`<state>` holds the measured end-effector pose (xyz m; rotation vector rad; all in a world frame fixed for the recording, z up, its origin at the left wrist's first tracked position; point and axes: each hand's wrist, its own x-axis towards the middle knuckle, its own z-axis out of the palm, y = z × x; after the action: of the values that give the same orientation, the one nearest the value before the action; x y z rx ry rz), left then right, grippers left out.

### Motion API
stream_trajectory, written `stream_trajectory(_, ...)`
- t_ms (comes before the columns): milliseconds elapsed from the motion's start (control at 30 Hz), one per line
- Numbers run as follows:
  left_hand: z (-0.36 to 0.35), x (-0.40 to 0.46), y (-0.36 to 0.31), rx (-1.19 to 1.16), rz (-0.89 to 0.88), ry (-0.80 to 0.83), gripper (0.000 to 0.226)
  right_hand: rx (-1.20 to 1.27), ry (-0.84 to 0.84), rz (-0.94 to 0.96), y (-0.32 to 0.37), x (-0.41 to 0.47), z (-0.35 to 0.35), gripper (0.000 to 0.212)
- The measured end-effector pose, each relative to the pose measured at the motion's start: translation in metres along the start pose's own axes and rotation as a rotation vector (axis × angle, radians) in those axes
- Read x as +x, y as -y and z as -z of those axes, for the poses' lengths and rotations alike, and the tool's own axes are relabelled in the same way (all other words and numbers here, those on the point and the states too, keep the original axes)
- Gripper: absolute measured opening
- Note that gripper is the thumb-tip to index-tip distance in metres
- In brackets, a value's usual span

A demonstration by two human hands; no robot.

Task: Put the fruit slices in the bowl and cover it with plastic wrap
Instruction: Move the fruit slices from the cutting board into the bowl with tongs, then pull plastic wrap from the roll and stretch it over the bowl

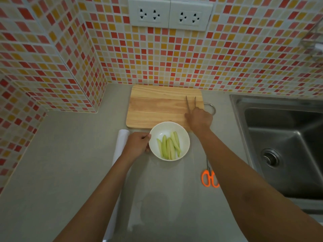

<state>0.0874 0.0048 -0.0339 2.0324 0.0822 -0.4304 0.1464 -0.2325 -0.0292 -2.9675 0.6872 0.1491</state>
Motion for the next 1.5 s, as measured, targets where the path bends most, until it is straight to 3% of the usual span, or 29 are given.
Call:
stream_trajectory(167,0.002,-0.002,0.006,0.026,-0.027,-0.005,0.038,0.298,-0.059,-0.057,-0.009,-0.044,0.011,0.050)
stream_trajectory(367,0.004,-0.014,0.004,0.007,-0.079,0.020,0.023,0.578,0.225,0.025,-0.021,-0.116,0.003,0.035)
stream_trajectory(967,0.004,-0.078,0.018,0.077,-0.077,0.012,0.026,0.611,0.187,-0.020,-0.032,-0.189,-0.008,0.028)
stream_trajectory(1167,0.003,-0.083,0.022,0.052,-0.074,-0.002,0.028,0.560,0.168,-0.030,-0.031,-0.196,-0.008,0.044)
stream_trajectory(1267,0.004,-0.085,0.023,0.048,-0.074,0.017,0.026,0.607,0.173,-0.043,-0.031,-0.197,-0.007,0.042)
stream_trajectory(1333,0.006,-0.086,0.024,0.085,-0.086,-0.060,0.026,0.663,0.178,-0.053,-0.033,-0.198,-0.007,0.034)
stream_trajectory(1433,0.018,-0.086,0.030,0.319,-0.084,-0.404,0.027,0.713,0.134,-0.060,-0.039,-0.199,-0.004,0.035)
stream_trajectory(1500,0.030,-0.087,0.037,0.497,-0.038,-0.521,0.037,0.716,0.104,-0.059,-0.042,-0.198,-0.002,0.036)
